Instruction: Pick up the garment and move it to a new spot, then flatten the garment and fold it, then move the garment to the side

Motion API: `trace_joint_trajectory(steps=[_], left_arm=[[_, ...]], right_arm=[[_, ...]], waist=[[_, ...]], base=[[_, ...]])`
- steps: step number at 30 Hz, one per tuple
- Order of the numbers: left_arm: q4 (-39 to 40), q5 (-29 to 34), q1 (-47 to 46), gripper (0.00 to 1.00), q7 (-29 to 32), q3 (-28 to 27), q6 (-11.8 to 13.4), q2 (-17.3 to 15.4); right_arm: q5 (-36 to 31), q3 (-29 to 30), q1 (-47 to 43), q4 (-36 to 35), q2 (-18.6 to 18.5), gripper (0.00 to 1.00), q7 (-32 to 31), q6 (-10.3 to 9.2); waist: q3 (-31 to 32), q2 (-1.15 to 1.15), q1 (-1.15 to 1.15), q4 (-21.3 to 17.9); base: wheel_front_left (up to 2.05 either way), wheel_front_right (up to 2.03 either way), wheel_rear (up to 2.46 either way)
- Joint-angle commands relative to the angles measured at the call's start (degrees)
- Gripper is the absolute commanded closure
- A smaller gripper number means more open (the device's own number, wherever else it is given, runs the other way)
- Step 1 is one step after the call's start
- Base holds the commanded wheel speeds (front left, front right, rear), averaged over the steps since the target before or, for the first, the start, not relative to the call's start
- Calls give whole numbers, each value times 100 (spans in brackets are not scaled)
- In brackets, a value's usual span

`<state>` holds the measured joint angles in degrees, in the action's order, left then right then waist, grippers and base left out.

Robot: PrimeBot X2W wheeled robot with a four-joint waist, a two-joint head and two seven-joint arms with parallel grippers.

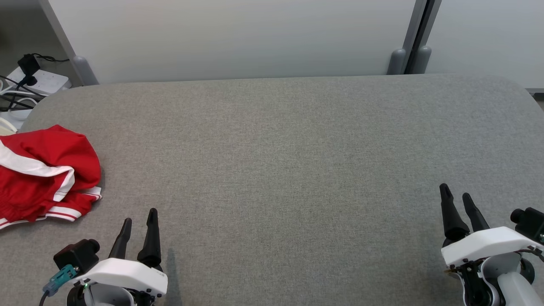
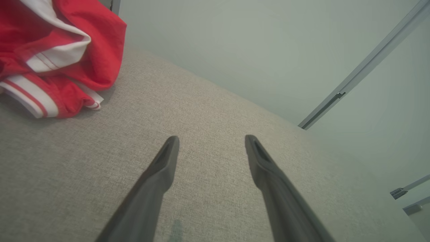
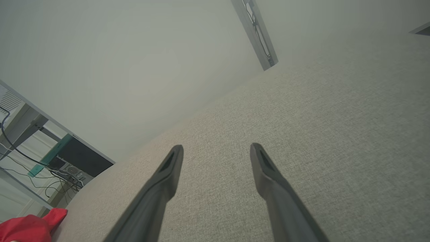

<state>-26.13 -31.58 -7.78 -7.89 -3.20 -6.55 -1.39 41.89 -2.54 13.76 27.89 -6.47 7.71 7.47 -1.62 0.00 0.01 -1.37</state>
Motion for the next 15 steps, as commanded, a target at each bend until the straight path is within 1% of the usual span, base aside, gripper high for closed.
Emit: trace_joint_trajectory(steps=[1, 7, 15], left_arm=[[99, 206, -325, 0, -91, -140, 26, -93], [97, 679, -370, 0, -191, -122, 70, -101], [174, 1310, -446, 0, -326, -58, 102, -113]], right_arm=[[-174, -116, 269, -73, -114, 0, 109, 2], [-578, -150, 371, 89, -140, 0, 210, 2], [-1042, -284, 502, 93, -164, 0, 344, 2]], waist=[[-2, 0, -1, -3], [-5, 0, -1, -15], [-26, 0, -1, -33]], base=[[0, 0, 0], [0, 0, 0], [0, 0, 0]])
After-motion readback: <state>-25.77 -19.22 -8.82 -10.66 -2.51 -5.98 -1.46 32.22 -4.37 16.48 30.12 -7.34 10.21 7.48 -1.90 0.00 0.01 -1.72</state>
